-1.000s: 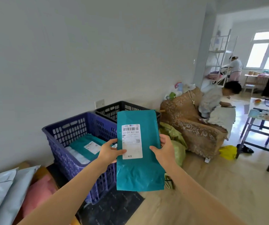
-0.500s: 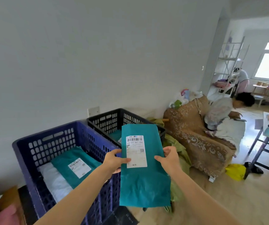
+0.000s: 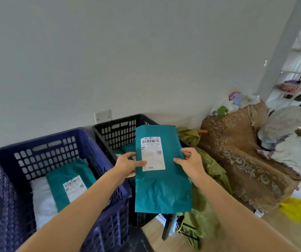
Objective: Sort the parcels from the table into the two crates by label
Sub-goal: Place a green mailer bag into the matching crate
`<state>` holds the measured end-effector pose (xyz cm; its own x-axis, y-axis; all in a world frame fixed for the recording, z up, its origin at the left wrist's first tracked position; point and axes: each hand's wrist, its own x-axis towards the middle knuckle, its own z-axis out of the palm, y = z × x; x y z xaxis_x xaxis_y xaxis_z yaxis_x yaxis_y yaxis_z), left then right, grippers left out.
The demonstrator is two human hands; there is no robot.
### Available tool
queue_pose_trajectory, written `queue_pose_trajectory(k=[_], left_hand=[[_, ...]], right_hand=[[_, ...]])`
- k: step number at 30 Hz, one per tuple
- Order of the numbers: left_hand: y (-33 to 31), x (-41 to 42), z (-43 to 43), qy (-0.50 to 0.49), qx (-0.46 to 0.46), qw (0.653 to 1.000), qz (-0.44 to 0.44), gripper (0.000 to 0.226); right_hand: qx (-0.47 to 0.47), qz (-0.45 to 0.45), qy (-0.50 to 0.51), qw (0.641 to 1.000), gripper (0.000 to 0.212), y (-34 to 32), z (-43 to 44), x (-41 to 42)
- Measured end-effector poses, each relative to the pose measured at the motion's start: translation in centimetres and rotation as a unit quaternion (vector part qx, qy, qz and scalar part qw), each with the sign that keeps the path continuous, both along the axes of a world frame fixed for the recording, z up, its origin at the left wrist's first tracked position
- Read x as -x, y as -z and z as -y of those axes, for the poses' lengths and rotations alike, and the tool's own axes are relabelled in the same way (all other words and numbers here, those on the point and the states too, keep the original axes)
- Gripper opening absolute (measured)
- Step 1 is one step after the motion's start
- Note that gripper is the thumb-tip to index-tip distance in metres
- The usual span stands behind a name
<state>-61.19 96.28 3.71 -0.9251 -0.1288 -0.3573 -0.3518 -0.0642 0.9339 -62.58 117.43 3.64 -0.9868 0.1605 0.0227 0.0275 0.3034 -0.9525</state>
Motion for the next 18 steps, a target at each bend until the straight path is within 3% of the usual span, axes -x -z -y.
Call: queue_pose_trajectory(k=[9, 15, 18], left_hand=[[-1.9, 9.0, -3.1, -0.079, 0.04, 0.996, 0.015, 0.07], [-1.2, 12.5, -2.5, -0.136, 0.077, 0.987, 0.042, 0.032], [-0.4, 13.8, -1.8, -0.157, 0.084, 0.982, 0.064, 0.026]], right_hand=[[-0.006, 0.04, -0.12, 0.992, 0.041, -0.8, -3.0, 12.7], [0.0, 0.069, -0.202, 0.977, 0.039, 0.2, -1.9, 19.0], [0.003, 0.086, -0.231, 0.969, 0.037, 1.3, -0.7, 21.3]])
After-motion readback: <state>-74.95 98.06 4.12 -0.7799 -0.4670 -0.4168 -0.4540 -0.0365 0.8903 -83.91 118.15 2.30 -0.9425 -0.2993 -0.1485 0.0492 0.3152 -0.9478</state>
